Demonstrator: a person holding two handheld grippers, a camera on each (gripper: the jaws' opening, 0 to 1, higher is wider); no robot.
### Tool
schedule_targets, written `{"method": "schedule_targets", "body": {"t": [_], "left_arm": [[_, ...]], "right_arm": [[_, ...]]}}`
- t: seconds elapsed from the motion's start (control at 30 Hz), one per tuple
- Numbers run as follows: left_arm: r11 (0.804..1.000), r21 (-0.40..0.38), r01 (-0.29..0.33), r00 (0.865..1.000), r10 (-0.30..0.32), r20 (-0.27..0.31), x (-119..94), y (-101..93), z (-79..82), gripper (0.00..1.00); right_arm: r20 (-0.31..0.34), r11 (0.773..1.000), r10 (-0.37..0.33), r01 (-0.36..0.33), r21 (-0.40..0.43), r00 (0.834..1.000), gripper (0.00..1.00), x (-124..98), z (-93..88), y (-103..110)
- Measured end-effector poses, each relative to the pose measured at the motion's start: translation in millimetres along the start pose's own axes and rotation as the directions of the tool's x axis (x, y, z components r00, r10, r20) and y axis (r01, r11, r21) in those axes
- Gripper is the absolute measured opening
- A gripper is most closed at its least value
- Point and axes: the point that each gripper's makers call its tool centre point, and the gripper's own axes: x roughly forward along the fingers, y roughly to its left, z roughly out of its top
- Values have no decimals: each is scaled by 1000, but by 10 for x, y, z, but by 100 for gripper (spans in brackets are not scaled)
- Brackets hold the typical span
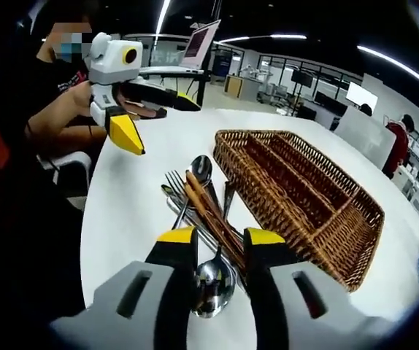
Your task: Arrange the knives, forks, and spoons in their matching storage slots by inserting each utensil handle-first until every utensil is classified and aligned in the correct compartment
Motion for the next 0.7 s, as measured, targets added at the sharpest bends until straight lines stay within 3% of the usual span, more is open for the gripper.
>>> {"method": "schedule_targets", "body": {"t": [0.37,0.7], "left_arm": [[1000,7,-21,1000,21,-2,-28,69,26,99],[1000,9,-19,1000,19,-9,-45,45,-13,99]], "right_arm": [[-62,991,69,-76,-112,996,13,197,-82,101],[-88,954,110,-130,-270,990,9,377,-75,159]]}}
